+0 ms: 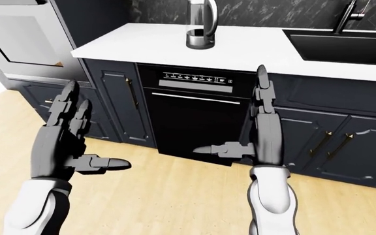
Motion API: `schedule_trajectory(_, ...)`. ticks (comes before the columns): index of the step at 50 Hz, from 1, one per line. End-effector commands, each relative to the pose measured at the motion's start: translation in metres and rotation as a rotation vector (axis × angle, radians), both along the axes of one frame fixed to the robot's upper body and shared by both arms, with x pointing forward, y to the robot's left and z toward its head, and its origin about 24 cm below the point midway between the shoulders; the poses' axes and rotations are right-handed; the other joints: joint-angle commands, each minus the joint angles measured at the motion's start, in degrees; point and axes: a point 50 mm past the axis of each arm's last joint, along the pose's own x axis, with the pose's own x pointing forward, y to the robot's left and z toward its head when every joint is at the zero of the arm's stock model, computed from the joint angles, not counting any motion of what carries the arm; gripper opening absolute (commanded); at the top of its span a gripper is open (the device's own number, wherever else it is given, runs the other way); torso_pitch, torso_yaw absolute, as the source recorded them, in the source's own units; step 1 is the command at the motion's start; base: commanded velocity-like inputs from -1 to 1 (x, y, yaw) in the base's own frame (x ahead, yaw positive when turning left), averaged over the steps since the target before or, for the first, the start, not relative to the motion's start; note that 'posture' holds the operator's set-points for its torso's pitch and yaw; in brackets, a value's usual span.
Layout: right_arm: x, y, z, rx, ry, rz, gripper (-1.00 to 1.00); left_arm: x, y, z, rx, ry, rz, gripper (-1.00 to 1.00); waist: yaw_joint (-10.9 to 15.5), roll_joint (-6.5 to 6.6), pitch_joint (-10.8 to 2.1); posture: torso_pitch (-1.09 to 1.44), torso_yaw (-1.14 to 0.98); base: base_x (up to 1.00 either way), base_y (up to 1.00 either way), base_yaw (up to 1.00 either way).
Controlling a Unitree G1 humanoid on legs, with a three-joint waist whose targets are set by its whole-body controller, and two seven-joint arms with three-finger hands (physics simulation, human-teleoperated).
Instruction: Press down the lever to turn on the electric kettle.
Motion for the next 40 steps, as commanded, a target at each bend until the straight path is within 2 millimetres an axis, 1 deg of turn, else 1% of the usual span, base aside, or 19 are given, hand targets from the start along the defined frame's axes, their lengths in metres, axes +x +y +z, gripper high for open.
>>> schedule_trajectory(1,-0.0047,-0.0019,0.0143,-0.017,-0.087,-0.013,1.00,-0.0041,-0.0038,0.0148,0.001,-0.090,-0.019,1.00,-0.09,0.26,-0.78,0.00,0.00,0.32,0.00,0.00)
schedule_trajectory(3,-0.0043,-0.0025,0.0140,-0.018,-0.084,-0.016,1.00,-0.0045,-0.0044,0.0146,0.001,-0.090,-0.019,1.00,0.02,-0.58,-1.41,0.00,0.00,0.32,0.00,0.00)
schedule_trajectory(8,-0.0038,-0.0022,0.0134,-0.019,-0.084,-0.013,1.00,-0.0048,-0.0046,0.0143,0.000,-0.089,-0.019,1.00,0.75,-3.64,-1.12,0.00,0.00,0.33,0.00,0.00)
schedule_trajectory(10,-0.0040,-0.0022,0.0135,-0.020,-0.084,-0.013,1.00,-0.0052,-0.0049,0.0145,0.000,-0.090,-0.020,1.00,0.93,-6.21,-1.68,0.00,0.00,0.33,0.00,0.00)
schedule_trajectory(11,-0.0040,-0.0022,0.0135,-0.020,-0.084,-0.013,1.00,-0.0053,-0.0049,0.0148,0.000,-0.090,-0.019,1.00,0.76,-8.45,-2.48,0.00,0.00,0.33,0.00,0.00)
schedule_trajectory(12,-0.0036,-0.0025,0.0134,-0.020,-0.085,-0.013,1.00,-0.0054,-0.0050,0.0148,0.000,-0.090,-0.019,1.00,-0.15,-6.10,-1.51,0.00,0.00,0.33,0.00,0.00)
schedule_trajectory(13,-0.0032,-0.0030,0.0134,-0.021,-0.085,-0.014,1.00,-0.0054,-0.0052,0.0147,0.000,-0.090,-0.020,1.00,0.28,-7.11,-1.05,0.00,0.00,0.32,0.00,0.00)
schedule_trajectory(15,-0.0034,-0.0034,0.0136,-0.022,-0.084,-0.015,1.00,-0.0054,-0.0050,0.0149,0.000,-0.091,-0.019,1.00,-0.55,-6.81,-1.09,0.00,0.00,0.32,0.00,0.00)
schedule_trajectory(20,-0.0044,-0.0036,0.0140,-0.022,-0.085,-0.016,1.00,-0.0057,-0.0049,0.0150,0.000,-0.092,-0.019,1.00,-0.95,-4.08,-0.45,0.00,0.00,0.33,0.00,0.00)
schedule_trajectory(22,-0.0041,-0.0033,0.0139,-0.022,-0.085,-0.015,1.00,-0.0058,-0.0050,0.0151,0.000,-0.092,-0.019,1.00,-1.28,-2.30,-0.80,0.00,0.00,0.33,0.00,0.00)
schedule_trajectory(24,-0.0041,-0.0030,0.0142,-0.022,-0.086,-0.014,1.00,-0.0062,-0.0046,0.0162,0.000,-0.094,-0.019,1.00,-1.43,1.07,-1.98,0.00,0.00,0.34,0.00,0.00)
schedule_trajectory(25,-0.0046,-0.0030,0.0144,-0.022,-0.086,-0.014,1.00,-0.0064,-0.0045,0.0159,-0.001,-0.094,-0.019,1.00,-0.72,0.03,-2.00,0.00,0.00,0.34,0.00,0.00)
schedule_trajectory(27,-0.0050,-0.0030,0.0147,-0.022,-0.087,-0.014,1.00,-0.0065,-0.0046,0.0158,0.000,-0.094,-0.019,1.00,-0.49,0.29,-1.06,0.00,0.00,0.33,0.00,0.00)
schedule_trajectory(30,-0.0042,-0.0032,0.0143,-0.023,-0.085,-0.014,1.00,-0.0064,-0.0040,0.0157,-0.001,-0.095,-0.016,1.00,0.20,-0.92,-1.56,0.00,0.00,0.33,0.00,0.00)
schedule_trajectory(34,-0.0033,-0.0039,0.0143,-0.023,-0.086,-0.014,1.00,-0.0067,-0.0044,0.0159,-0.001,-0.095,-0.016,1.00,0.74,-3.03,-1.03,0.00,0.00,0.33,0.00,0.00)
schedule_trajectory(36,-0.0045,-0.0035,0.0153,-0.023,-0.087,-0.014,1.00,-0.0076,-0.0050,0.0161,-0.001,-0.096,-0.017,1.00,0.97,-4.90,-1.44,0.00,0.00,0.33,0.00,0.00)
schedule_trajectory(38,-0.0050,-0.0031,0.0154,-0.024,-0.087,-0.013,1.00,-0.0081,-0.0050,0.0165,-0.001,-0.096,-0.017,1.00,0.72,-8.70,-2.69,0.00,0.00,0.34,0.00,0.00)
schedule_trajectory(39,-0.0054,-0.0031,0.0157,-0.023,-0.087,-0.013,1.00,-0.0090,-0.0053,0.0167,-0.001,-0.097,-0.017,1.00,-0.07,-6.27,-1.62,0.00,0.00,0.33,0.00,0.00)
schedule_trajectory(40,-0.0054,-0.0031,0.0157,-0.023,-0.087,-0.013,1.00,-0.0094,-0.0055,0.0167,-0.001,-0.096,-0.016,1.00,0.35,-7.29,-1.23,0.00,0.00,0.34,0.00,0.00)
